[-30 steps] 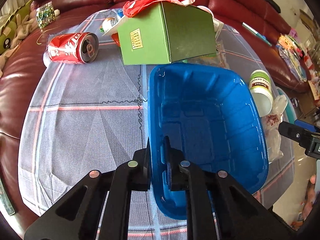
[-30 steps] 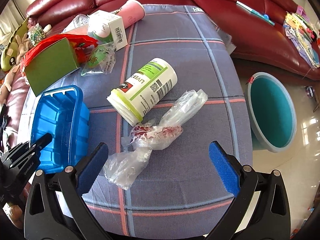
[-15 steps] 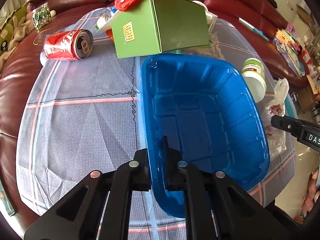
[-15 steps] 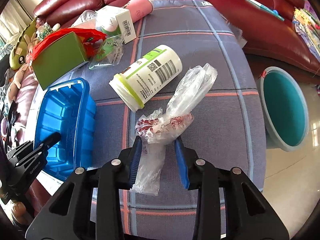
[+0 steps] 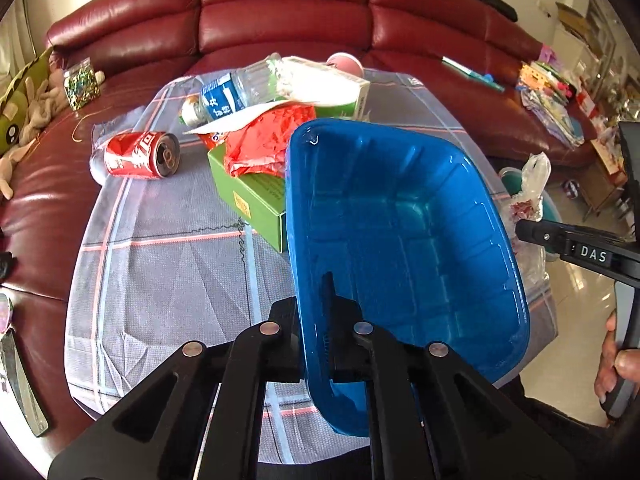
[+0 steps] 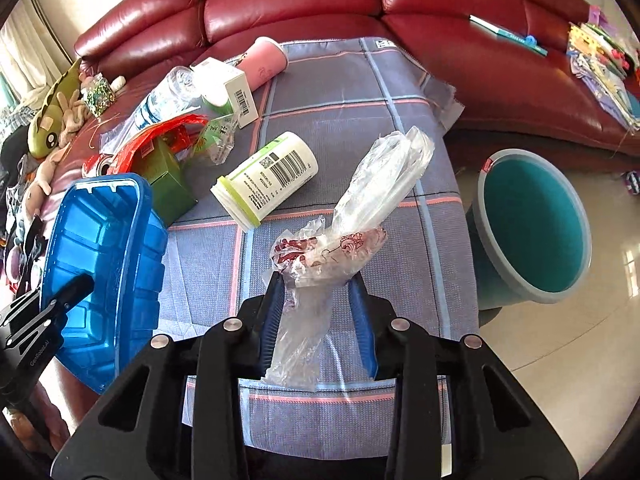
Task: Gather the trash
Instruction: 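Grasp the blue tray rim with left tool while right tool grasps the plastic bag, then carry the blue tray and plastic bag with both tools over the teal bin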
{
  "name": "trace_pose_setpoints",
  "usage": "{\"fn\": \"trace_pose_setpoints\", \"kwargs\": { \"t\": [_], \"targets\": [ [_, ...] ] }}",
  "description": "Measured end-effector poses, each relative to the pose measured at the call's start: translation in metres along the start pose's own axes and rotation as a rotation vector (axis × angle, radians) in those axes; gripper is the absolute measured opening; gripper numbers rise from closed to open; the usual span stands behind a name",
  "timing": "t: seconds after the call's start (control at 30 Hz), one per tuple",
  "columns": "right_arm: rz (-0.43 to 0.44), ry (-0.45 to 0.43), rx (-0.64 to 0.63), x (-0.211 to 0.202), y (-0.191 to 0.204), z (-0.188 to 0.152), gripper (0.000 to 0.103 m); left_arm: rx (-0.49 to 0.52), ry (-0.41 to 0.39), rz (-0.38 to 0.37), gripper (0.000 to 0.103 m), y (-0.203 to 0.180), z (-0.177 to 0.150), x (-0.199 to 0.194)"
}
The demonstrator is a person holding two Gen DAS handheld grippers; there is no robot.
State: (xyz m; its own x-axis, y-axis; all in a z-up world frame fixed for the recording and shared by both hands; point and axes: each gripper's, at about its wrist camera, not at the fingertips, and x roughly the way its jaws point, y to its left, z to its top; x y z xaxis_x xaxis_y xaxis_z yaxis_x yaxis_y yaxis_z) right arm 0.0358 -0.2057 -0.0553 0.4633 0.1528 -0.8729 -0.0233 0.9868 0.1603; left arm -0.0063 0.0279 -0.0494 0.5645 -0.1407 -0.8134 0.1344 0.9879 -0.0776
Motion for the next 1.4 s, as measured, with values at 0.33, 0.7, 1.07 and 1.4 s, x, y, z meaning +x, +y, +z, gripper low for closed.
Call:
{"fn": "trace_pose_setpoints", "kwargs": {
  "t": [0.33,0.7,1.07,1.4],
  "targets": [
    [-0.033,-0.075,0.04,-0.034,-0.037,0.01,0.032,0.061,-0.078,-0.044,0.007,-0.035,0.033,-0.024],
    [-0.123,-0.133,0.138,-0.066,-0.117,0.024,0.032,0.209,-0.076,-0.122,0.007,-0.115,0.079,-0.001],
    [-0.256,-0.174,0.247,-0.092,-0.217,0.027,0.032,0.419,-0.007,-0.205,0.007,-0.237,0.12,0.059],
    [-0.297,-0.134,0.328,-0.068,-0.286,0.028,0.032,0.551,0.116,-0.217,0.008,-0.341,0.134,0.15]
  ]
}}
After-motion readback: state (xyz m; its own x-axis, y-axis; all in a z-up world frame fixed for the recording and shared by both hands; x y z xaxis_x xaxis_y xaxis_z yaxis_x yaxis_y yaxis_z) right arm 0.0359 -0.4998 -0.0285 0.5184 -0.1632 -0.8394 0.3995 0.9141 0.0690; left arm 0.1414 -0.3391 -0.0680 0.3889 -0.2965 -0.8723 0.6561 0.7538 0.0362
